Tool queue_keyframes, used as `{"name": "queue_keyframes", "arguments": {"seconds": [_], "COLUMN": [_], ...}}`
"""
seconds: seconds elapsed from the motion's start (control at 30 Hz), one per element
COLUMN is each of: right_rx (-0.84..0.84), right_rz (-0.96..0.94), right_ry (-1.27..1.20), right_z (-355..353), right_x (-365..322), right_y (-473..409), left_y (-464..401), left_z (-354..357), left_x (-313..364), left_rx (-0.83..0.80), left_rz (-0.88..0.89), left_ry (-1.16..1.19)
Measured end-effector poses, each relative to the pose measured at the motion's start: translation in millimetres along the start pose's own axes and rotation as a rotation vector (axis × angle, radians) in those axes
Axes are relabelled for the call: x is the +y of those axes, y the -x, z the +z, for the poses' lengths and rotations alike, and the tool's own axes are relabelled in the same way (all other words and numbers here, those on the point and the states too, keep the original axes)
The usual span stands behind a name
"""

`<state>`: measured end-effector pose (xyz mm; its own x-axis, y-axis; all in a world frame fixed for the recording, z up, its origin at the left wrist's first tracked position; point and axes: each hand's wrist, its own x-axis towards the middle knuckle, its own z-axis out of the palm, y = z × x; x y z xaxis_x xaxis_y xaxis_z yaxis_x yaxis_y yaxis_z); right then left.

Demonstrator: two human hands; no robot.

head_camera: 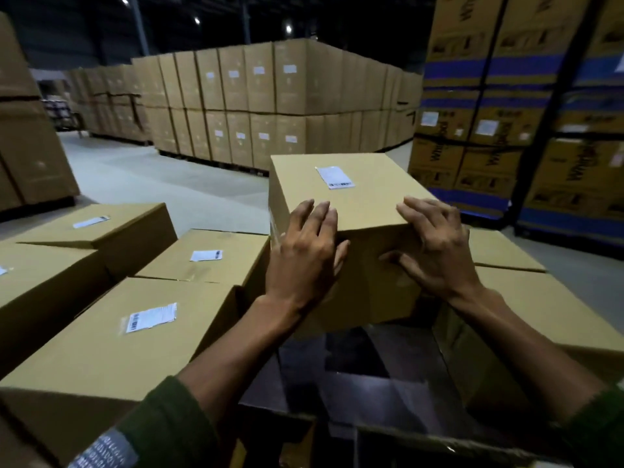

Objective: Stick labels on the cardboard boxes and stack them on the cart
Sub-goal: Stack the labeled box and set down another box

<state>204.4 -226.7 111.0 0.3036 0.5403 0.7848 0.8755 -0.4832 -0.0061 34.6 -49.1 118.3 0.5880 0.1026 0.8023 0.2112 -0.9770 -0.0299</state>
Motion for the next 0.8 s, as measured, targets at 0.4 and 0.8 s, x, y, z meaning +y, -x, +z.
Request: {"name": "queue_keyframes", "arguments": {"seconds": [0.4,0.8], "right_rx": [-0.166,-0.355], "right_rz": [0.196,0.322], "right_ry": [0.026,0.044], "right_z": [22,60], "right_x": [-22,-25], "right_y": [142,209], "left_y": [107,176], "left_z": [42,99], "left_x": [30,38], "left_rx": [-0.195,-0.43], "left_rz": [0.006,-0.097], "left_ry": [0.13,0.203]}}
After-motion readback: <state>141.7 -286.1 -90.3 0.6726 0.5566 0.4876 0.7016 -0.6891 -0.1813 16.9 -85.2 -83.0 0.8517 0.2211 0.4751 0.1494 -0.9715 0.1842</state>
